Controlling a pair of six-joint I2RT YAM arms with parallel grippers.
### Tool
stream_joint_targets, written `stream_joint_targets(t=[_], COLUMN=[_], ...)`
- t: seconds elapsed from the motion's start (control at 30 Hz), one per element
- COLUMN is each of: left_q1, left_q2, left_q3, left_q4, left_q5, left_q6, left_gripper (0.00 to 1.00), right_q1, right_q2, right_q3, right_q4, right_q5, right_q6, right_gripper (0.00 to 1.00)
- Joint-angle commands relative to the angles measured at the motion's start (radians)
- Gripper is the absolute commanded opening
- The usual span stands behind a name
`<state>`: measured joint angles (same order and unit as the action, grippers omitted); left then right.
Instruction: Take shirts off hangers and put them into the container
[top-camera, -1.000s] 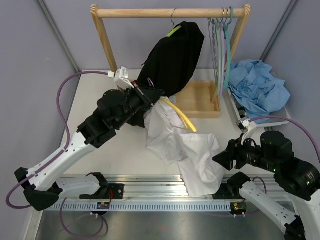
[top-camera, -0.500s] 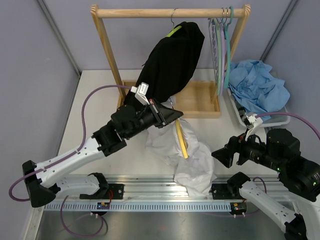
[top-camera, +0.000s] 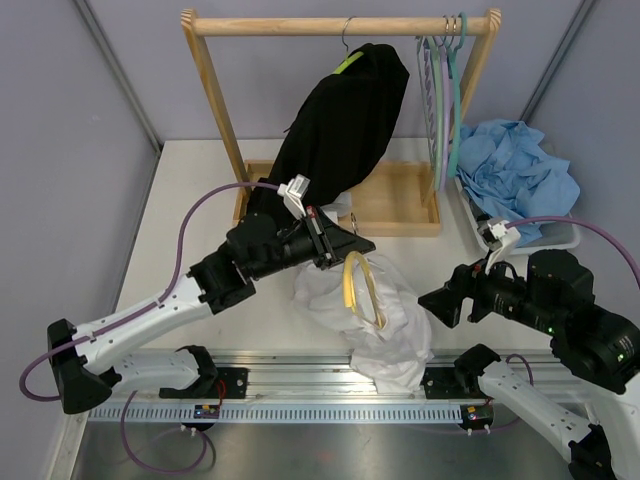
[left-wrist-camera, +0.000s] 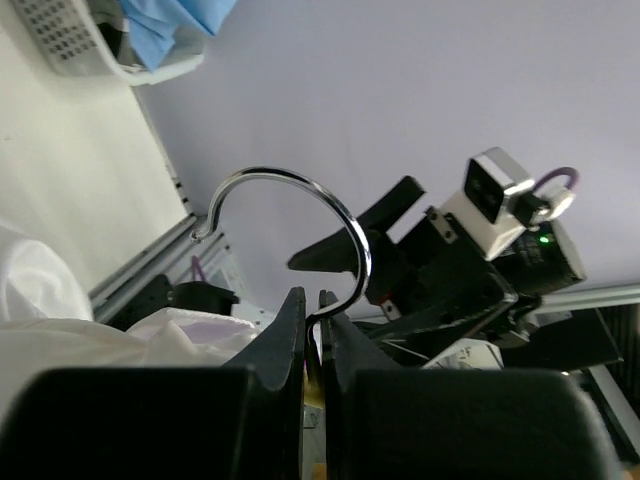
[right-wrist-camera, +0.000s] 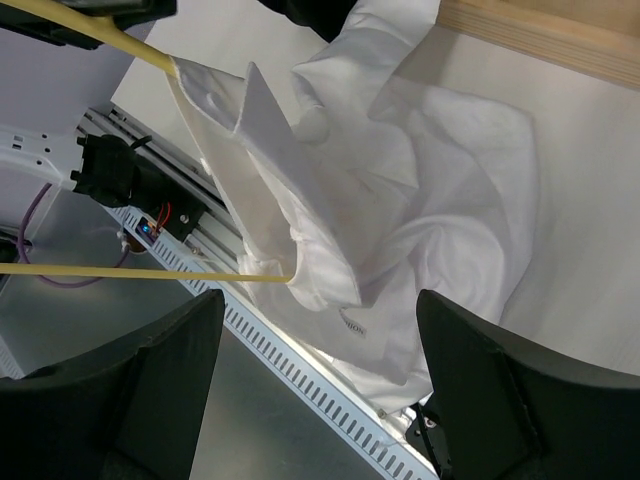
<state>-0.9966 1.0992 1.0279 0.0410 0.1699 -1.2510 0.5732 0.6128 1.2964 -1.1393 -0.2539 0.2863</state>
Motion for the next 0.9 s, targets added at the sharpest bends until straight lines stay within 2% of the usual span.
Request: stream_joint_targets(t=[0.0,0.2,0.4,0.43,0.5,0.53,0.63,0.67,0.8,0.87], left_q1=[0.012,-0.002,-0.031,-0.031,-0.031,-0.031,-0.031,-0.030,-0.013,0.004], left_q2=[-0.032,0.040,0.056,0.059,0.064,0.062,0.060,0.060,0.041,0.024], left_q3=[0.072,0.086,0.075,0.075,0.067,0.066,0.066,0.075,0.178,0.245], left_q4=[0.181,0.232,0.211,0.211,0.211,0.208,0.224,0.223,0.107,0.059], left_q5=[0.117,0.180,0.184,0.190,0.198,0.198,0.203,0.206,0.189,0.172], left_q6=[-0.109,-0.200,-0.199,-0.200,-0.202,-0.202,-0.205,-0.200,-0.095,-0.053], left_gripper=[0.00,0.00,0.00,0.00,0.00,0.00,0.00,0.00,0.00,0.00], right_q1=[-0.001,-0.001,-0.001,-0.001,-0.001,-0.001,-0.001,-0.001,0.001,-0.001], right_q2=[0.016,0.024,0.053,0.057,0.071,0.074,0.074,0.073,0.062,0.059], right_q3=[-0.006,-0.063,-0.127,-0.137,-0.141,-0.146,-0.160,-0.166,-0.181,-0.184], right_q4=[0.055,0.116,0.208,0.219,0.243,0.257,0.268,0.271,0.265,0.256], right_q5=[-0.015,-0.070,-0.137,-0.146,-0.165,-0.169,-0.177,-0.170,-0.148,-0.127], right_q6=[-0.012,-0.001,0.013,0.013,0.016,0.017,0.019,0.024,0.030,0.034], right_gripper=[0.85,0.79,0.70,0.64,0.59,0.54,0.35,0.25,0.01,0.00])
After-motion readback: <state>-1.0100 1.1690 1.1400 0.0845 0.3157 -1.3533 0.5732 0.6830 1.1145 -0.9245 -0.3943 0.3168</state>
